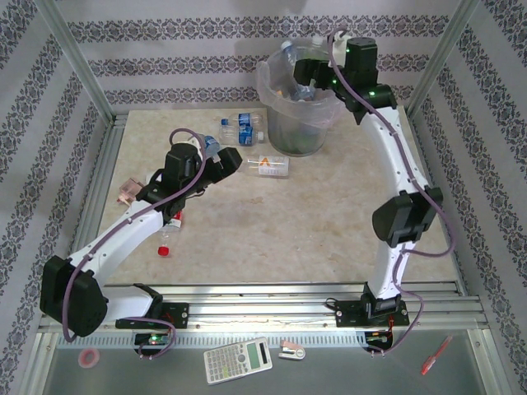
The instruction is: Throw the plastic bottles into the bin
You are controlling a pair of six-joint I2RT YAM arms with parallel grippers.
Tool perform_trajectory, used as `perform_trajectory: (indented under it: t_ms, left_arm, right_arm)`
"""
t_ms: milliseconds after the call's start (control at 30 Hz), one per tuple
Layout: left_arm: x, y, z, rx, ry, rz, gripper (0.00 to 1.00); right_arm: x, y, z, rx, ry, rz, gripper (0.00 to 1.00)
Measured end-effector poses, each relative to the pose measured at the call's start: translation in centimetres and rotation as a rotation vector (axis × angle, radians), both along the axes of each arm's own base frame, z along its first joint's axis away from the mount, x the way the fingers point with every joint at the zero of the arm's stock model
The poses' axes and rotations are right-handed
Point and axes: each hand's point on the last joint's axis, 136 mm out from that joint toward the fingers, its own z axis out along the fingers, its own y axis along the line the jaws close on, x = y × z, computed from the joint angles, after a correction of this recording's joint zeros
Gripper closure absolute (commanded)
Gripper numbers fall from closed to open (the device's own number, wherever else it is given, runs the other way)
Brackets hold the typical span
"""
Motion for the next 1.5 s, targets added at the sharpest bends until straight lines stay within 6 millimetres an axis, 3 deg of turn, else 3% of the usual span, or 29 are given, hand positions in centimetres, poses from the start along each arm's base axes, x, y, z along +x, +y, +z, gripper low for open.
perform_trajectory:
  t_ms: [167, 267, 333, 667, 933, 1033, 1267, 1500]
  left_arm:
    - [0.9, -0.5, -2.6, 0.018, 0.069, 0.003, 0.0]
    - [1.6, -0.8, -4.6, 0.036, 0.13, 0.008, 0.0]
    - [2.1, -1.0, -5.8, 0.043, 0.173, 0.016, 0.0]
    - [3.5, -2.3, -10.4, 0.038, 0.366, 0.03, 0.0]
    - [4.4, -3.1, -11.1, 0.026, 0.429, 0.043, 0.0]
    - [4.2, -3.4, -11.3, 0.022, 0.453, 0.05, 0.0]
    - [4.1, -3.5, -12.2, 0.024, 0.517, 0.097, 0.0]
    - [5.0, -3.9, -11.9, 0.022, 0.547, 0.146, 0.0]
  right_arm:
    - [-6.0, -0.5, 7.3, 0.034, -0.137, 0.034, 0.05]
    - [-9.4, -0.8, 9.9, 0.051, -0.193, 0.051, 0.04]
    - [-10.9, -0.8, 10.3, 0.058, -0.202, 0.064, 0.03]
    - [-16.7, 0.3, 5.5, 0.044, -0.089, 0.139, 0.02]
    - [-23.1, 0.0, 7.2, 0.062, -0.156, 0.199, 0.02]
    - [-24.7, -0.1, 7.4, 0.068, -0.164, 0.22, 0.02]
    - [-26.4, -0.1, 4.9, 0.051, -0.088, 0.246, 0.02]
    - [-28.1, -0.6, 3.4, 0.019, -0.029, 0.249, 0.02]
